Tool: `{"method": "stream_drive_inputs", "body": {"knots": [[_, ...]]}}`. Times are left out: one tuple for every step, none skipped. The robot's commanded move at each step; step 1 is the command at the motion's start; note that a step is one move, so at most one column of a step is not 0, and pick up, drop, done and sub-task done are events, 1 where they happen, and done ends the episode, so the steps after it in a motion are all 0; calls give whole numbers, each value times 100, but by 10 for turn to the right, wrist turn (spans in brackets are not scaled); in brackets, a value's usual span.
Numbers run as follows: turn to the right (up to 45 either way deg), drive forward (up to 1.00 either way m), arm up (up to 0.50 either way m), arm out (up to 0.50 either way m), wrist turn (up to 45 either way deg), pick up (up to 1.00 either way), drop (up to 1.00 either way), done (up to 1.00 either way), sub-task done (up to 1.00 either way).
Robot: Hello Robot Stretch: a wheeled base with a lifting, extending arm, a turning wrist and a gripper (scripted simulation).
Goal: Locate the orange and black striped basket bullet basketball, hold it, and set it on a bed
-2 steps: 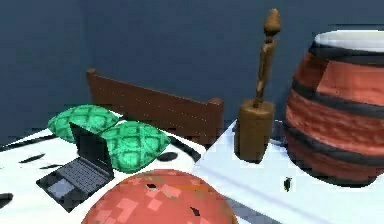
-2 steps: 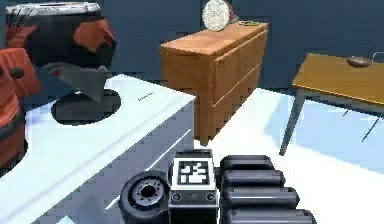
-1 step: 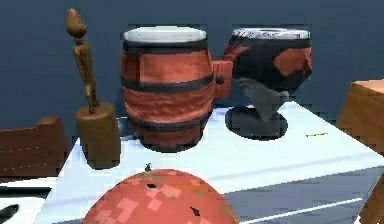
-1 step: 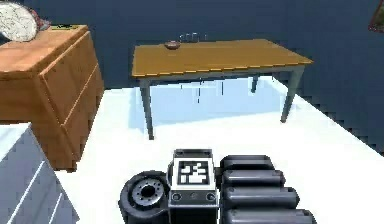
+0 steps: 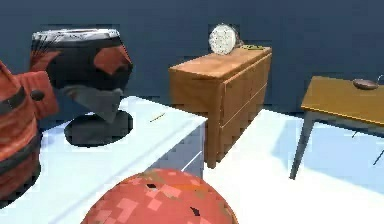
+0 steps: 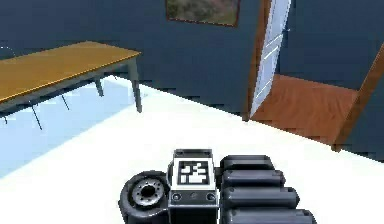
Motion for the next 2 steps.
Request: {"method": "stream_drive_inputs", "body": {"knots": [[390,0,0,0,0,0,0,0,0],[450,0,0,0,0,0,0,0,0]]}}
